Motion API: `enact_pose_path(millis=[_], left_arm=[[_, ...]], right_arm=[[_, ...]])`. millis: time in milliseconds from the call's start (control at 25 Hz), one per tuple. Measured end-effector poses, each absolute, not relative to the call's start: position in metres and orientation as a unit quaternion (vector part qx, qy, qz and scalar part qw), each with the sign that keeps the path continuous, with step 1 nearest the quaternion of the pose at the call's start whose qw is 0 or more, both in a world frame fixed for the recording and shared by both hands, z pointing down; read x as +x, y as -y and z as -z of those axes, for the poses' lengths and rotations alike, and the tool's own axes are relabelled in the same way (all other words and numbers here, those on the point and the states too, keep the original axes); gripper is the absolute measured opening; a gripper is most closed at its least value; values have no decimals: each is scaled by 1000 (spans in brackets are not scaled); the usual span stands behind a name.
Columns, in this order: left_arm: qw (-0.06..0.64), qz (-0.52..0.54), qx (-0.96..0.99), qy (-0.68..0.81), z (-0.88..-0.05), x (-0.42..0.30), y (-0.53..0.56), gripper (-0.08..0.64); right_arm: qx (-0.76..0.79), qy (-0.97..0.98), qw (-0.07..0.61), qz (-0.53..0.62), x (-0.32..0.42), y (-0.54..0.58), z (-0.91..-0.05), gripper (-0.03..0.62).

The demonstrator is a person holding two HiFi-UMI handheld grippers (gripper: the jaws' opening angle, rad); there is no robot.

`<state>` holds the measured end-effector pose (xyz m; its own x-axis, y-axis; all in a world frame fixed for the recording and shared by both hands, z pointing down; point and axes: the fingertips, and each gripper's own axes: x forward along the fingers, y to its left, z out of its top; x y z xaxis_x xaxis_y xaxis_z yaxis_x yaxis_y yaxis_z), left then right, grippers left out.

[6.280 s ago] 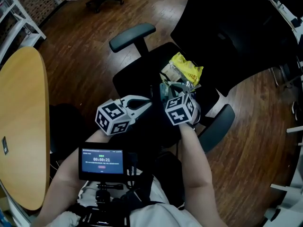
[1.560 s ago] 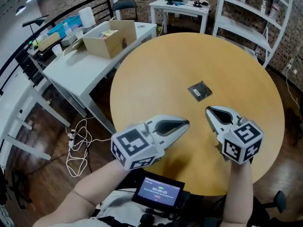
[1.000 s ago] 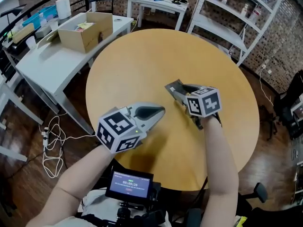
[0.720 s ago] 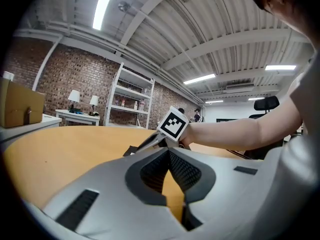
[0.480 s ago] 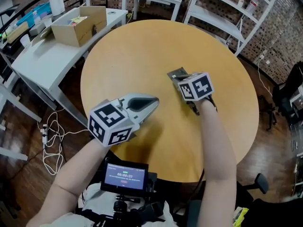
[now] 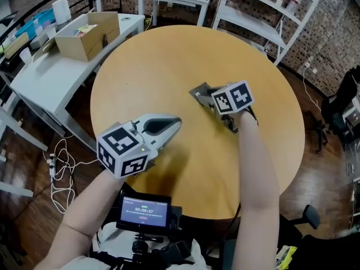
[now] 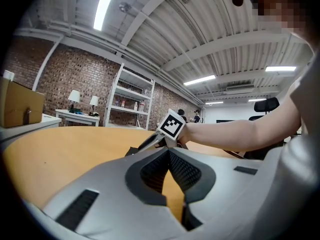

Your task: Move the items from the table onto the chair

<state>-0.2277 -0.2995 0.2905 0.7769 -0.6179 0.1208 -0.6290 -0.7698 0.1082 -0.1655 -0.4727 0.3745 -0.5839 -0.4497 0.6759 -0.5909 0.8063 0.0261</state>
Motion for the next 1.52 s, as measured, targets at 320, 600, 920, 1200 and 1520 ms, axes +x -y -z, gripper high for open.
enact_pose_path(millis=[320, 600, 920, 1200, 1520], left_arm=[[81, -30, 939, 333, -291, -230, 300, 11], [82, -24, 939, 334, -290, -232, 300, 11], [85, -34, 942, 322, -297, -210, 297, 11], [80, -47, 952, 292, -300, -171, 284, 11], [74, -53, 963, 253, -302, -120, 270, 11]], right_arm=[[296, 878, 354, -127, -162, 470, -374, 69], [279, 884, 370, -60, -165, 449, -368, 28], [279, 907, 300, 100, -167, 383, -303, 31], [309, 830, 336, 321, -144, 326, -278, 29], [349, 770, 355, 400, -106, 290, -273, 29]])
